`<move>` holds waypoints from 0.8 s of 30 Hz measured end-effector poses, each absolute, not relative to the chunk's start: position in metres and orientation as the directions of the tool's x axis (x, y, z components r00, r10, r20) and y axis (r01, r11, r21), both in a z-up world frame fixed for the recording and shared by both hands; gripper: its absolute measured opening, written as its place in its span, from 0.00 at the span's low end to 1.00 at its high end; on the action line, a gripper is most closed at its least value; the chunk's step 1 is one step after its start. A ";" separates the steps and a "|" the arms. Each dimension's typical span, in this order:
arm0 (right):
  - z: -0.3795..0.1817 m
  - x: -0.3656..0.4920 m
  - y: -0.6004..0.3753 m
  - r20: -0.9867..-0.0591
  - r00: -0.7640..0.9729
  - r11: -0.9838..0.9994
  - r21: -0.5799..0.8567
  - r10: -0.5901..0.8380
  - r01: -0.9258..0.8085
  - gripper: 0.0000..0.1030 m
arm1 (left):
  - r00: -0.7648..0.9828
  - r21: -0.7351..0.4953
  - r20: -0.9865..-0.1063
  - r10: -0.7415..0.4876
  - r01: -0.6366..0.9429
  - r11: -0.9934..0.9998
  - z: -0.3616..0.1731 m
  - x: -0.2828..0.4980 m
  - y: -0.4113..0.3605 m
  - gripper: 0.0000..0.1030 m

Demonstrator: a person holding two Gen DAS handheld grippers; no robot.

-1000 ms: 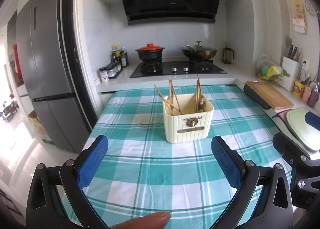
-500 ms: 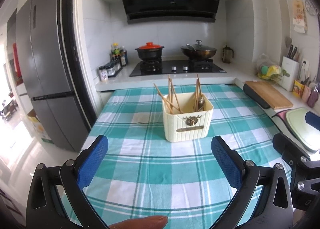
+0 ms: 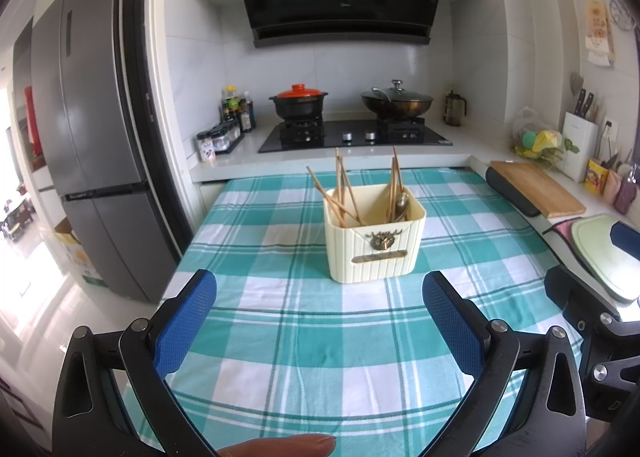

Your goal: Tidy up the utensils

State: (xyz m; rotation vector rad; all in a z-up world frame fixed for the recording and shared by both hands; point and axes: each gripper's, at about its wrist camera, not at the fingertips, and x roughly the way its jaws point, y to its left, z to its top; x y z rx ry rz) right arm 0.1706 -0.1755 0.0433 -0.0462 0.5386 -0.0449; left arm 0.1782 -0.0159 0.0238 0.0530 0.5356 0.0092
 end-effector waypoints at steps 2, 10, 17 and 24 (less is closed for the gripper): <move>0.043 0.171 -0.175 -0.512 0.857 0.998 -0.056 -0.055 0.030 1.00 | 0.860 0.053 -0.510 0.022 0.005 0.999 0.024 0.178 -0.016 1.00; 0.043 0.170 -0.176 -0.513 0.857 0.998 -0.053 -0.053 0.030 1.00 | 0.860 0.053 -0.510 0.023 0.005 0.999 0.024 0.178 -0.016 1.00; 0.043 0.171 -0.175 -0.514 0.856 0.998 -0.054 -0.054 0.030 1.00 | 0.860 0.055 -0.510 0.023 0.006 0.998 0.024 0.178 -0.017 1.00; 0.039 0.170 -0.182 -0.521 0.852 0.998 -0.056 -0.053 0.028 1.00 | 0.887 0.061 -0.461 0.043 -0.016 0.998 0.025 0.173 -0.019 1.00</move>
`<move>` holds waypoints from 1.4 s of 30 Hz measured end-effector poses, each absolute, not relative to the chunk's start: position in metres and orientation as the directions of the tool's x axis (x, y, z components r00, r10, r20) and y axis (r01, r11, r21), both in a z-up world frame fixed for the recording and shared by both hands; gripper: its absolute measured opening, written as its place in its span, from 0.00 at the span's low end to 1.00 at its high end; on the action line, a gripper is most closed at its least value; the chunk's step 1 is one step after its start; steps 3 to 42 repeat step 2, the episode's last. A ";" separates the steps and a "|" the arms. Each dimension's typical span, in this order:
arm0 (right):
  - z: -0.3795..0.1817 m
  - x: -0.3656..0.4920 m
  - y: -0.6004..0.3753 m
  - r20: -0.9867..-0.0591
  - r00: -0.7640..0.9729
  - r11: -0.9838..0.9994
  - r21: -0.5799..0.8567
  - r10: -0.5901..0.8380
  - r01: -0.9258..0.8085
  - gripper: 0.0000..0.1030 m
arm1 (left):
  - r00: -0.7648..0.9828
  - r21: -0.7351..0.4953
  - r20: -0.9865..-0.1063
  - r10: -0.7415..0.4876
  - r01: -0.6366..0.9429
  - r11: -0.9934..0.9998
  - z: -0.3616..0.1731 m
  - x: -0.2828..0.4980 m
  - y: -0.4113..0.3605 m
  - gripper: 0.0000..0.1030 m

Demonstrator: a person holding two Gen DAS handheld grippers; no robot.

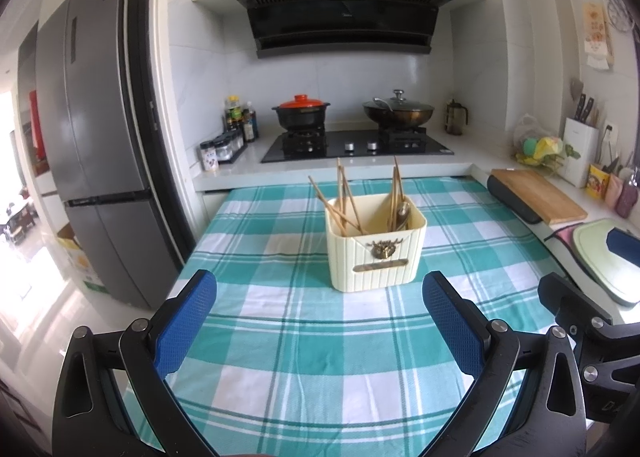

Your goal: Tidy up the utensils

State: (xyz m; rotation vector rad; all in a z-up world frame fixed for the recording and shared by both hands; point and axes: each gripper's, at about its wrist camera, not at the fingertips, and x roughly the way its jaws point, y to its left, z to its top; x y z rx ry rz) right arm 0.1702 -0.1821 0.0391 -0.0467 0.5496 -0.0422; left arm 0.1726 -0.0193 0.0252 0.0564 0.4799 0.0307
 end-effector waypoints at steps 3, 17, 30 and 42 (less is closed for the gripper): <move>0.037 0.173 -0.184 -0.526 0.849 0.998 -0.054 -0.051 0.026 1.00 | 0.889 0.088 -0.454 0.054 -0.016 0.996 0.024 0.173 -0.023 1.00; 0.037 0.173 -0.184 -0.526 0.849 0.998 -0.054 -0.051 0.026 1.00 | 0.889 0.088 -0.454 0.054 -0.016 0.996 0.024 0.173 -0.023 1.00; 0.037 0.173 -0.184 -0.526 0.849 0.998 -0.054 -0.051 0.026 1.00 | 0.889 0.088 -0.454 0.054 -0.016 0.996 0.024 0.173 -0.023 1.00; 0.037 0.173 -0.184 -0.526 0.849 0.998 -0.054 -0.051 0.026 1.00 | 0.889 0.088 -0.454 0.054 -0.016 0.996 0.024 0.173 -0.023 1.00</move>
